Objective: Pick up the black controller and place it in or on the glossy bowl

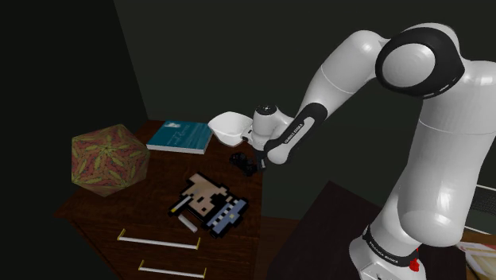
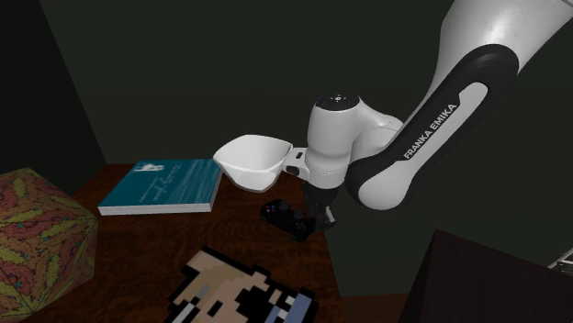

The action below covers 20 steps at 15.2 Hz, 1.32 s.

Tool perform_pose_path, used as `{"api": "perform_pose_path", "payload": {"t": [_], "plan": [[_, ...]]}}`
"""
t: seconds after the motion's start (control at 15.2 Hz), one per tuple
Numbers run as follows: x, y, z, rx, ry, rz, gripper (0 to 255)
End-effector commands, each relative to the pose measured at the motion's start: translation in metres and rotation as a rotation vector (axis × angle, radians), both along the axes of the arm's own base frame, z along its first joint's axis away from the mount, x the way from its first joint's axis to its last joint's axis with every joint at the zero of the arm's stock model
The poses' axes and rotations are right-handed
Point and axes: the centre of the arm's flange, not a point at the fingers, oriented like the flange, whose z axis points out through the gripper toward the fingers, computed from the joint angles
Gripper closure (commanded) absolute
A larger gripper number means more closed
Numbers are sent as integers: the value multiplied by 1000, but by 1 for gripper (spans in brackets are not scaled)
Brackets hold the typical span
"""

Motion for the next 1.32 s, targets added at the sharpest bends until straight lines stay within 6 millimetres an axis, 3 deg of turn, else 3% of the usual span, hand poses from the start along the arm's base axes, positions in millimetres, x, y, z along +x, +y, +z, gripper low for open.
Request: {"api": "perform_pose_path", "payload": {"t": [0.0,0.4,1.25], "plan": [[-1,1,-1,0,4,1,255],[-1,0,-1,0,4,1,255],[-1,0,67,0,4,1,255]]}}
